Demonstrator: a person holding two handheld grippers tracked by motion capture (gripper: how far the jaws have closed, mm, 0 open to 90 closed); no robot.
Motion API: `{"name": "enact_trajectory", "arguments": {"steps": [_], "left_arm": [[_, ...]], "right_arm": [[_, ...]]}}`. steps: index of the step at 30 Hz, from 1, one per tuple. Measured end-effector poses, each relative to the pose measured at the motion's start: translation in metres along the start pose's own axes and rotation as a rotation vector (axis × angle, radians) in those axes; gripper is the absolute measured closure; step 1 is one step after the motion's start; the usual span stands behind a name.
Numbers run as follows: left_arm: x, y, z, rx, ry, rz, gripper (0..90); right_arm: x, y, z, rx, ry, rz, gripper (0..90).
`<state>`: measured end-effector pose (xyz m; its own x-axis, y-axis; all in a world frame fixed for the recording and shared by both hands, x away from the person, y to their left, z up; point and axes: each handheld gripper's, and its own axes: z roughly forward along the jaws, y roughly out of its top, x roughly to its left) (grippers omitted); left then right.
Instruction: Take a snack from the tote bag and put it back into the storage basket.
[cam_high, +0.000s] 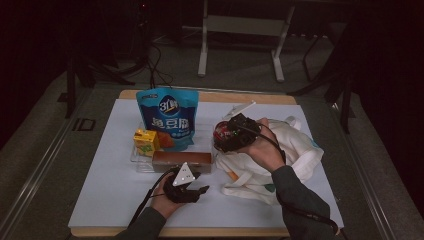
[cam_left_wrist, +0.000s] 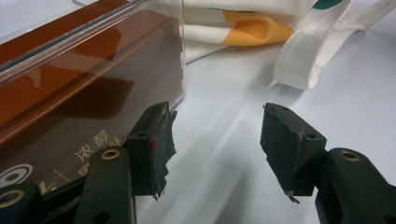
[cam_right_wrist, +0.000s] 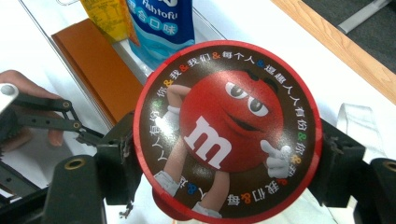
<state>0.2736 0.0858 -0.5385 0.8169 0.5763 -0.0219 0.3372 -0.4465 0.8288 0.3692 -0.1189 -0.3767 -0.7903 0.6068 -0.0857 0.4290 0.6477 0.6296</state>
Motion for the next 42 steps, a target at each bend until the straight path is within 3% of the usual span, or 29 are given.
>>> {"name": "enact_trajectory", "arguments": {"steps": [42], "left_arm": [[0.0, 0.0, 0.0, -0.001, -0.002, -0.005, 43.3]], "right_arm": [[0.009, 0.017, 0.024, -0.011, 0.008, 0.041, 25.4]]}}
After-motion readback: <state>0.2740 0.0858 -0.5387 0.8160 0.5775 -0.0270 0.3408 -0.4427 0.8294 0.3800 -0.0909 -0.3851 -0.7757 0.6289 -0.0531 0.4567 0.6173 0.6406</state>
